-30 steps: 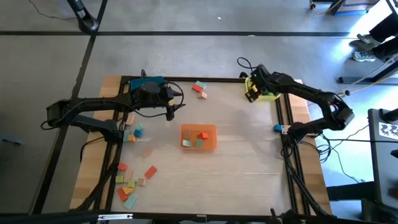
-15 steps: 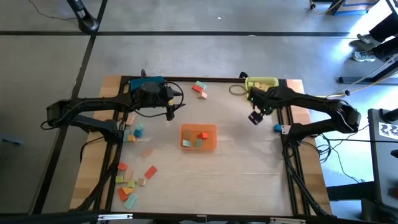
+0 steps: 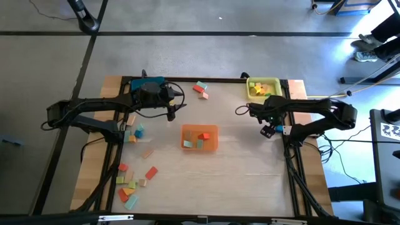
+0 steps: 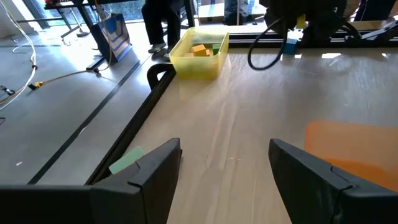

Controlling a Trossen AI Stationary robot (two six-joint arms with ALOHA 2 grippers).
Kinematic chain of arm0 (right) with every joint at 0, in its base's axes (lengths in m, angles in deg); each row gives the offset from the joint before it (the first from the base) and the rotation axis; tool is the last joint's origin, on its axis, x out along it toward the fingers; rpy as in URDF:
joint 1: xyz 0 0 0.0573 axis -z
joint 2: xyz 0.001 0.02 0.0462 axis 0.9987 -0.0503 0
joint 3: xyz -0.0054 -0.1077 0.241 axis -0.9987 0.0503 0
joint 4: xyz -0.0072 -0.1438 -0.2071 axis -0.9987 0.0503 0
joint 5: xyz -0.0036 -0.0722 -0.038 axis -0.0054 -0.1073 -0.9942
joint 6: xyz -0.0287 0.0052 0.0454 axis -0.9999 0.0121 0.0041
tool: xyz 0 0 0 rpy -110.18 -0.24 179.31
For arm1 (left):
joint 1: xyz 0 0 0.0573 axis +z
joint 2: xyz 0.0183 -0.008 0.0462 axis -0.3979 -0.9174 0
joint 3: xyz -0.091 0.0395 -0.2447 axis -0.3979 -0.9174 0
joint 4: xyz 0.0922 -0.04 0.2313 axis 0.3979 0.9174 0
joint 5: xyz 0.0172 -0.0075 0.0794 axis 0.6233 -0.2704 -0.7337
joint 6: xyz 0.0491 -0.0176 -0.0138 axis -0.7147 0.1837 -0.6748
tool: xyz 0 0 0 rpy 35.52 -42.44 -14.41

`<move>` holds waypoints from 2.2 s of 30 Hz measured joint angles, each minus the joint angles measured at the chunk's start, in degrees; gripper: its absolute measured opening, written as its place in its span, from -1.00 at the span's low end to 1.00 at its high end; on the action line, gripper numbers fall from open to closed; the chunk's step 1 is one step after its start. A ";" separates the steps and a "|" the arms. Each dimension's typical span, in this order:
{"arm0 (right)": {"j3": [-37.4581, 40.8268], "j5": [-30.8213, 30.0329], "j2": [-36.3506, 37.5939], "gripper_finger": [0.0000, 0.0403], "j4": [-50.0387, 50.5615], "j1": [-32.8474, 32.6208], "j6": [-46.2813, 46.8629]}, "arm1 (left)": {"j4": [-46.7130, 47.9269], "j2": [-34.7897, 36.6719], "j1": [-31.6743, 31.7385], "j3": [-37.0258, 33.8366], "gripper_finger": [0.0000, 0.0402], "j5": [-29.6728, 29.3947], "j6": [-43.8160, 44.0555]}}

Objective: Sort blocks by size
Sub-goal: Put the dark blue cube block into the yellow bin

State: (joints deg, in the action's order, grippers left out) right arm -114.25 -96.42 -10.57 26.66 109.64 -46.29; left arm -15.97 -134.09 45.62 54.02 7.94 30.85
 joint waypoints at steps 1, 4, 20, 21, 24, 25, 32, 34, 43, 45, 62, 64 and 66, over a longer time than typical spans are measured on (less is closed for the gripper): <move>0.00 0.09 -0.90 0.54 0.35 0.00 -0.74 | -0.02 0.00 0.00 0.00 0.16 -0.01 -0.14; 0.00 0.74 -3.48 0.54 1.14 0.00 -2.37 | -0.02 0.00 0.00 0.00 0.16 -0.01 -0.12; 0.00 1.77 -15.11 0.54 1.40 0.00 -6.12 | -0.46 -0.02 0.00 0.00 0.16 -0.01 -0.56; 0.00 1.77 -15.48 0.54 1.40 0.00 -6.13 | -0.50 -0.02 0.00 0.00 0.16 -0.01 -0.54; 0.00 1.77 -16.37 0.54 1.35 0.00 -6.15 | -0.46 -0.02 0.00 0.00 0.16 -0.01 -0.39; 0.00 1.77 -16.69 0.54 1.32 0.00 -6.15 | -0.46 -0.02 0.00 0.00 0.16 0.00 -0.40; 0.00 1.32 -20.09 0.54 -0.77 0.00 -7.03 | -0.52 -0.02 0.00 0.00 0.16 0.00 -0.55; 0.00 1.77 -21.06 0.54 -2.95 0.00 -7.41 | -0.66 -0.02 0.00 0.00 0.16 0.01 -0.84; -0.07 1.75 -26.40 0.52 -3.58 0.48 -7.50 | 0.71 -0.03 0.00 0.00 0.16 0.00 -0.42; 0.08 1.87 -27.36 0.47 -3.43 0.48 -7.59 | 0.70 -0.04 0.00 0.00 0.16 0.00 -0.47; 1.18 2.73 -28.07 -0.34 -3.88 0.35 -7.72 | 0.66 -0.04 -0.11 0.00 0.16 0.00 -0.66; 1.10 2.73 -28.07 -0.34 -3.87 0.36 -7.72 | 0.63 -0.04 -0.11 0.00 0.16 0.01 -0.96; 0.68 2.60 -28.03 -0.32 -3.66 0.37 -7.71 | 0.55 -0.04 -0.11 0.00 0.16 -0.01 -1.34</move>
State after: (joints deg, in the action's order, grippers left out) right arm -113.57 -93.82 -38.59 23.01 110.01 -54.00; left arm -15.42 -134.13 45.51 54.02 7.94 29.50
